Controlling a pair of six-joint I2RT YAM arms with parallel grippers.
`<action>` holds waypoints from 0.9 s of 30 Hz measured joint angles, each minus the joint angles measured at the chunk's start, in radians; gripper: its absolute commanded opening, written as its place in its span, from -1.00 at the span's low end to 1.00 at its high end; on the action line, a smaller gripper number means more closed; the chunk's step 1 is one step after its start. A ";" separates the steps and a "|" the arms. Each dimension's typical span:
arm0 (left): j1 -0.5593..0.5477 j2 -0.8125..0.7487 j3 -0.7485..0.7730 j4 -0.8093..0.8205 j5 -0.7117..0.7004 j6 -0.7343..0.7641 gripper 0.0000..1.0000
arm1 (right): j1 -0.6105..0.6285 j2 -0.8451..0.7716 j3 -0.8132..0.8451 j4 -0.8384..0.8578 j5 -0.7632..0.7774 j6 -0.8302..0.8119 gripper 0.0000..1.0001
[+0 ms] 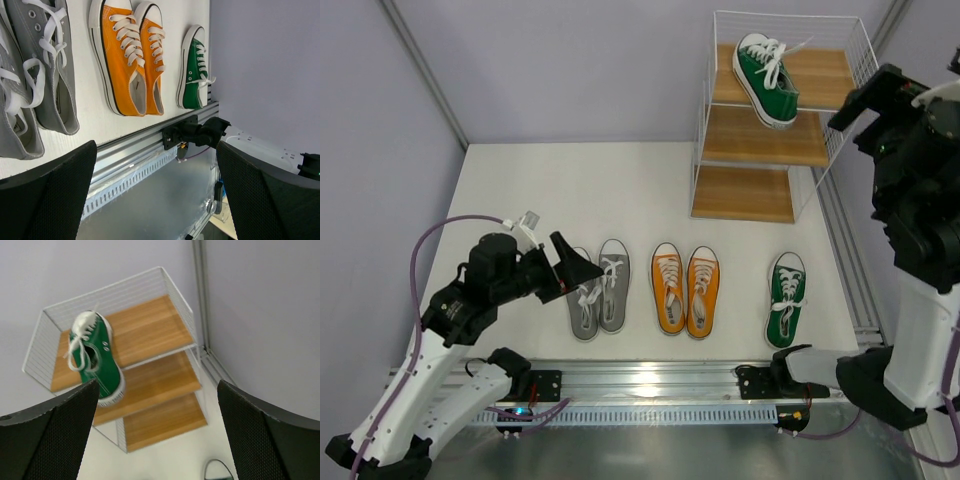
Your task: Place and organize the shoes onto the shoe shelf
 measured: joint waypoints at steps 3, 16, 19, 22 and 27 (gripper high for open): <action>0.000 0.026 0.000 0.007 0.022 0.003 0.99 | 0.000 -0.108 -0.084 -0.114 0.050 0.053 1.00; 0.000 0.104 -0.030 0.031 0.132 0.051 0.99 | 0.000 -0.420 -1.029 -0.430 -0.148 0.570 0.99; 0.000 0.098 -0.053 0.032 0.151 0.055 0.99 | 0.000 -0.401 -1.148 -0.445 -0.180 0.612 0.99; 0.000 0.082 -0.074 0.032 0.162 0.056 0.99 | 0.000 -0.367 -1.224 -0.449 -0.204 0.644 0.99; 0.000 0.018 -0.111 0.028 0.163 0.056 1.00 | -0.034 -0.272 -1.365 -0.403 -0.235 0.650 1.00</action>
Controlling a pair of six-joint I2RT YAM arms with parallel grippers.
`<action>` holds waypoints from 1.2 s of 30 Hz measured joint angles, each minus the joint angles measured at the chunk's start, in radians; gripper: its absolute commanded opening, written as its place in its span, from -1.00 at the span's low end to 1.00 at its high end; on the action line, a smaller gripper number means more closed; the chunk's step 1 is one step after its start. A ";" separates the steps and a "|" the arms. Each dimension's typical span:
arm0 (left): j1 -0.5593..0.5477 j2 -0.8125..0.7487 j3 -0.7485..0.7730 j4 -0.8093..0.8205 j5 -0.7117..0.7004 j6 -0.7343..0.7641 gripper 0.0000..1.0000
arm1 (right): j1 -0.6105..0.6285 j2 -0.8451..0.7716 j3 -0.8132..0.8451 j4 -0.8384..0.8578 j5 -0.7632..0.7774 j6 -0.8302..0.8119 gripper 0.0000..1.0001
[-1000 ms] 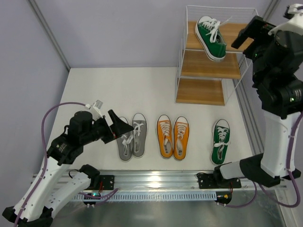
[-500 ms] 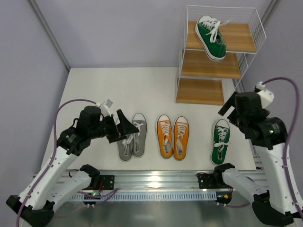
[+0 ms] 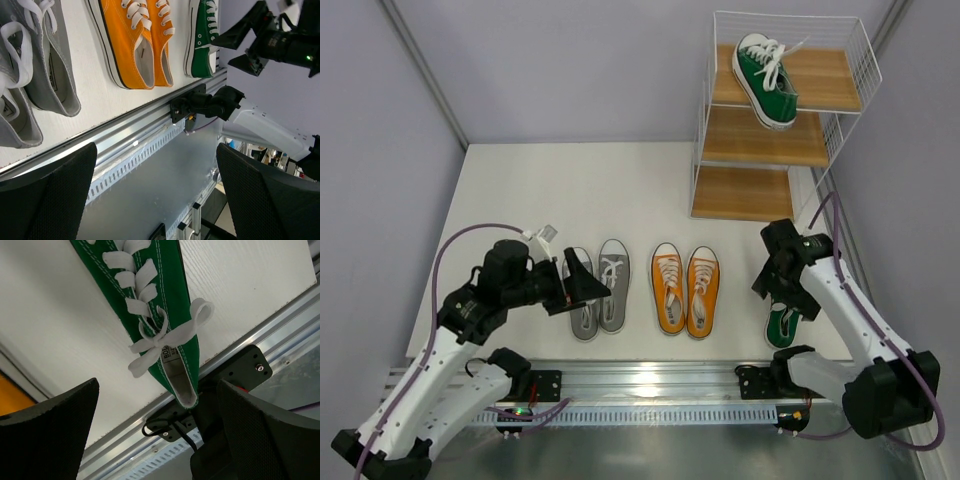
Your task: Place and organize the shoes onto the shoe shelf
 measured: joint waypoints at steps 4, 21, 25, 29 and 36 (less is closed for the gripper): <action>0.000 -0.062 -0.023 -0.011 -0.005 0.001 0.99 | -0.053 0.098 -0.057 0.067 -0.010 -0.024 1.00; 0.000 -0.095 -0.020 -0.046 -0.050 0.010 0.99 | -0.166 0.296 -0.095 0.315 -0.037 -0.175 -0.92; 0.000 -0.093 -0.017 -0.050 -0.057 0.013 0.99 | -0.167 0.043 -0.069 0.252 -0.077 -0.189 -0.92; 0.000 -0.061 -0.012 -0.046 -0.056 0.015 0.99 | -0.167 -0.190 0.072 0.147 -0.122 -0.212 -0.92; 0.000 0.048 0.031 -0.027 -0.043 0.025 0.99 | -0.167 -0.263 0.509 -0.060 -0.204 -0.323 -0.92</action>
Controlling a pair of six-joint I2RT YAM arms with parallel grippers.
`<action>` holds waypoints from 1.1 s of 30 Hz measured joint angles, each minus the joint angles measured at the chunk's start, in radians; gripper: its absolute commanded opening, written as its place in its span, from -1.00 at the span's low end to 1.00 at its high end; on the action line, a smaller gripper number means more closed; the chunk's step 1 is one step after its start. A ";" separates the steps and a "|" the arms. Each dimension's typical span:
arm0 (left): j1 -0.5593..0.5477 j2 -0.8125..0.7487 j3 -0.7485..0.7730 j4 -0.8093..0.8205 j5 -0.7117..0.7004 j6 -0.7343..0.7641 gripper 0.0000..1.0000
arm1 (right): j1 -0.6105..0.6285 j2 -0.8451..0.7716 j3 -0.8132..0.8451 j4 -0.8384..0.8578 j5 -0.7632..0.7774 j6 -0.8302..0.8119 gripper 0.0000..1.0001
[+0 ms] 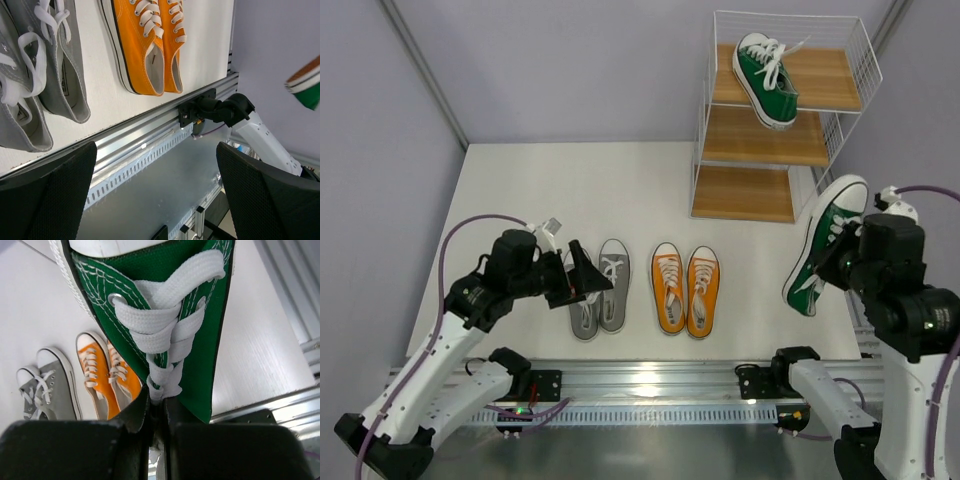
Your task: Place and organize the shoes onto the shoe shelf
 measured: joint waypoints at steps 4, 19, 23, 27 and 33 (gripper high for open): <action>0.000 0.055 0.040 0.015 0.005 0.006 0.99 | 0.000 0.115 0.348 -0.058 0.012 -0.112 -0.92; 0.000 0.225 0.441 0.149 0.006 0.025 0.99 | 0.008 0.739 1.004 0.093 0.132 -0.283 -0.92; 0.000 0.276 0.530 0.272 0.031 0.018 0.99 | 0.008 0.831 1.018 0.181 0.100 -0.309 -0.92; 0.000 0.310 0.552 0.400 0.061 -0.012 1.00 | 0.003 0.872 1.043 0.259 0.093 -0.332 -0.92; 0.000 0.375 0.593 0.532 0.108 -0.055 0.99 | -0.040 0.878 1.108 0.338 0.065 -0.336 -0.92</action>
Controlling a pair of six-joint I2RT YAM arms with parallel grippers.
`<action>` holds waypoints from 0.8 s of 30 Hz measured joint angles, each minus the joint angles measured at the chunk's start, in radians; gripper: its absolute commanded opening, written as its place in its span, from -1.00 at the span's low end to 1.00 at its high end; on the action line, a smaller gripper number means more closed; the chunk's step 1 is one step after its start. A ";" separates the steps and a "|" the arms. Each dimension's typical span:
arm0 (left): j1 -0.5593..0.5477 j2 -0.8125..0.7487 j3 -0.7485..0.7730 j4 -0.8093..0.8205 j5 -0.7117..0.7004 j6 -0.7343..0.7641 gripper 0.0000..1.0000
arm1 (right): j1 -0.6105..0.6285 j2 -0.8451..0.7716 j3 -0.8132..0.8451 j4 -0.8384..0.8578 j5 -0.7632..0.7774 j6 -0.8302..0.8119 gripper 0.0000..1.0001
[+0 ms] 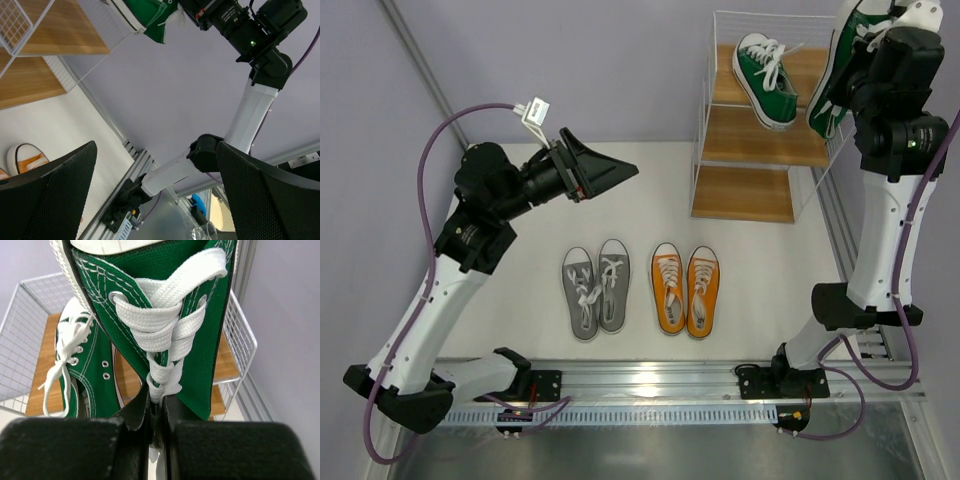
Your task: Place and organize the shoes onto the shoe shelf
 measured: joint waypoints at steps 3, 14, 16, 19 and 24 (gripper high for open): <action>0.000 0.026 0.019 0.047 0.016 -0.011 0.99 | -0.013 0.002 0.010 0.027 -0.012 0.000 -0.92; 0.000 0.028 0.018 0.082 0.021 -0.026 0.99 | -0.075 0.089 0.030 0.087 -0.121 0.007 -0.92; 0.000 0.022 0.010 0.082 0.018 -0.026 0.99 | -0.081 0.089 0.030 0.088 -0.134 0.008 -0.92; 0.000 0.009 -0.008 0.084 0.011 -0.026 1.00 | -0.087 0.089 0.030 0.087 -0.154 0.012 -0.92; 0.000 -0.013 -0.039 0.087 -0.002 -0.026 0.99 | -0.090 0.090 0.024 0.085 -0.183 0.014 -0.90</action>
